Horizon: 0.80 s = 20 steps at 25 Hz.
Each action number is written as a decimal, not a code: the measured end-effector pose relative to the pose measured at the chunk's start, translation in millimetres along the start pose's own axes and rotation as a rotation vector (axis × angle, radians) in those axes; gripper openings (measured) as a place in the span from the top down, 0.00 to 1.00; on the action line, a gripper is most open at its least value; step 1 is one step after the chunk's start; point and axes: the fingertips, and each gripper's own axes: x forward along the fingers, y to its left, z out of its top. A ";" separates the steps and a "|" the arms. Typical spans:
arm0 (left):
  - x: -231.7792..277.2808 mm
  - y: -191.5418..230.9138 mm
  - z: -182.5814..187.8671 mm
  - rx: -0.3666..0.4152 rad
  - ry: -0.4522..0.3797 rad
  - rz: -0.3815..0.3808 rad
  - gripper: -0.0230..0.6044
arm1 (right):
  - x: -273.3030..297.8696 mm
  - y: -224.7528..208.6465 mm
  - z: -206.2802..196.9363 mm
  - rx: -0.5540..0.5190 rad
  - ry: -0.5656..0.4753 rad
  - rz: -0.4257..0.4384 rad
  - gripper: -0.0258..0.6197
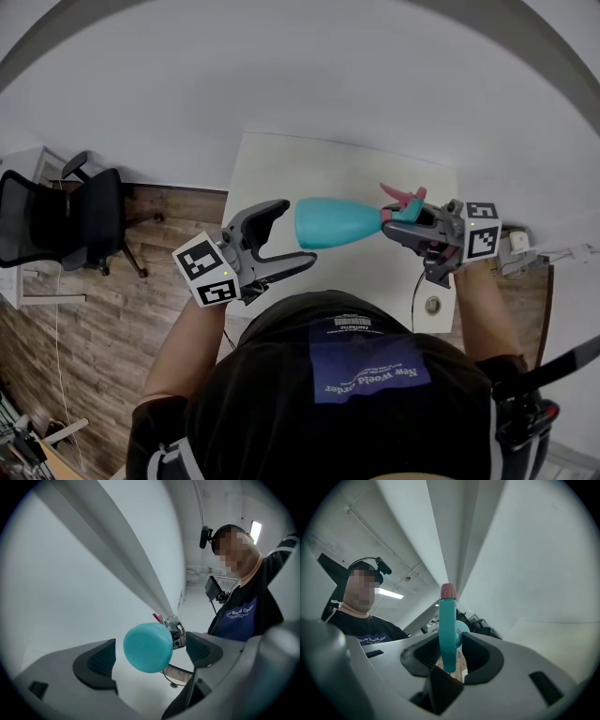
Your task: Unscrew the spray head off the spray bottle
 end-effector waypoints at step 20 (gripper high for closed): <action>42.5 -36.7 15.9 0.049 0.010 -0.197 0.15 | 17.1 26.5 5.5 0.036 -0.022 0.122 0.77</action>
